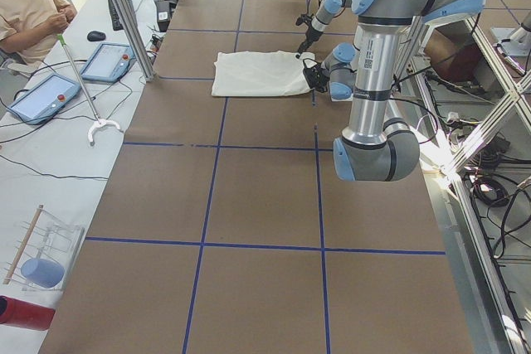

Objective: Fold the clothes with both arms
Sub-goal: 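Lower both grippers onto the near corners of the shirt to grasp them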

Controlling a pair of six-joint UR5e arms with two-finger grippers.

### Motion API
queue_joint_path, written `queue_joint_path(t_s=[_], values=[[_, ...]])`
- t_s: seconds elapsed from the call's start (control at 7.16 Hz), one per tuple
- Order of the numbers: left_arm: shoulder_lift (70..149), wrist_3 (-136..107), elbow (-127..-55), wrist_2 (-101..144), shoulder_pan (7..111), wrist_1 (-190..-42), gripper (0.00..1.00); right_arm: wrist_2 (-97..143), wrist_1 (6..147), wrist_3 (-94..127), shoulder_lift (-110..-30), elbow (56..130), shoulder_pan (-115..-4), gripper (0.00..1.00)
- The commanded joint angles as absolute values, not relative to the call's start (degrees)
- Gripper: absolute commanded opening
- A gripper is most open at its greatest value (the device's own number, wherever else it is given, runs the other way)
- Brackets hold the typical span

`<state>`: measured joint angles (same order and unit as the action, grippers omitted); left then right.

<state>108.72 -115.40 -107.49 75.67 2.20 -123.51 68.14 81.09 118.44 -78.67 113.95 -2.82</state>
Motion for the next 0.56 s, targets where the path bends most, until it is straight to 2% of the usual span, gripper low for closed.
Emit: queue_joint_path(t_s=[0.0,0.14,0.42], values=[[108.72,-115.4,-107.49,75.67,2.2,-123.57,0.0,68.12,80.68,119.61,-78.57,113.82,-2.72,0.11],[108.72,-115.4,-107.49,75.67,2.2,-123.57,0.0,68.12,80.6,120.4,-78.57,113.82,-2.72,0.0],[108.72,-115.4,-107.49,75.67,2.2,-123.57,0.0,68.03,81.21,120.32,-76.73,113.82,-2.99,0.0]])
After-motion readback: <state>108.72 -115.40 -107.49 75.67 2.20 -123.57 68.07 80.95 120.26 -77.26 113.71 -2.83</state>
